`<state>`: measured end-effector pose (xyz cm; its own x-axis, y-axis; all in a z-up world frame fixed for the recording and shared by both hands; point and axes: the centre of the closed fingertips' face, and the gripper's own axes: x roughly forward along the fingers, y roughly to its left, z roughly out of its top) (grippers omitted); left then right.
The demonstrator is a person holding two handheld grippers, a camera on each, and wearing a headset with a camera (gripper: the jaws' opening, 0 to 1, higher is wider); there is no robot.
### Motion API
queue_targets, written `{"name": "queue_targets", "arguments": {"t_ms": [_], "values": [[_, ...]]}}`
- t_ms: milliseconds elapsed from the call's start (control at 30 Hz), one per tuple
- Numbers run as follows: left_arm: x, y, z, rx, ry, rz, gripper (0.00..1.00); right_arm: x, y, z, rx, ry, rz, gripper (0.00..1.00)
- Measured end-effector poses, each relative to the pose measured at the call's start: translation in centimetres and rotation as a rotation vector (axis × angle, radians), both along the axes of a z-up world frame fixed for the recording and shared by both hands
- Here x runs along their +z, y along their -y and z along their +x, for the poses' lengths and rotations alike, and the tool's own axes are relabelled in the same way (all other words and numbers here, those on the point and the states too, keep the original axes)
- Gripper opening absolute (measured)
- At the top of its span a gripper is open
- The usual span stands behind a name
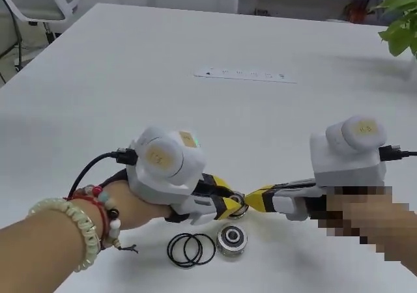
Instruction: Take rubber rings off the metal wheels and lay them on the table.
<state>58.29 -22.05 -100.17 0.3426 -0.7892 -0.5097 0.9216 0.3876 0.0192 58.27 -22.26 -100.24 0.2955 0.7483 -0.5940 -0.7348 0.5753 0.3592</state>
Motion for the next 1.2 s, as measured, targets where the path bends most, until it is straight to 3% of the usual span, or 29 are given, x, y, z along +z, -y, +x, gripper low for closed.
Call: {"name": "queue_targets", "arguments": {"t_ms": [633, 767, 867, 900, 933, 1200], "values": [[0.1, 0.0, -0.1, 0.002, 0.001, -0.001, 0.13, 0.4, -0.6, -0.3, 0.023, 0.002, 0.021, 0.0], [0.1, 0.0, -0.1, 0.004, 0.0, -0.002, 0.13, 0.4, -0.9, -0.4, 0.046, 0.015, 0.014, 0.0], [0.1, 0.1, 0.0, 0.008, 0.002, -0.002, 0.13, 1.3, -1.5, -0.6, 0.063, 0.025, 0.052, 0.0], [0.1, 0.1, 0.0, 0.008, 0.003, -0.002, 0.13, 0.9, -1.1, -0.3, 0.074, 0.063, 0.001, 0.0], [0.1, 0.1, 0.0, 0.008, 0.003, -0.002, 0.13, 0.9, -1.3, -0.5, 0.084, 0.066, 0.005, 0.0], [0.1, 0.2, 0.0, 0.03, -0.012, -0.008, 0.13, 0.2, -0.6, 0.1, 0.025, 0.018, -0.009, 0.0]]}}
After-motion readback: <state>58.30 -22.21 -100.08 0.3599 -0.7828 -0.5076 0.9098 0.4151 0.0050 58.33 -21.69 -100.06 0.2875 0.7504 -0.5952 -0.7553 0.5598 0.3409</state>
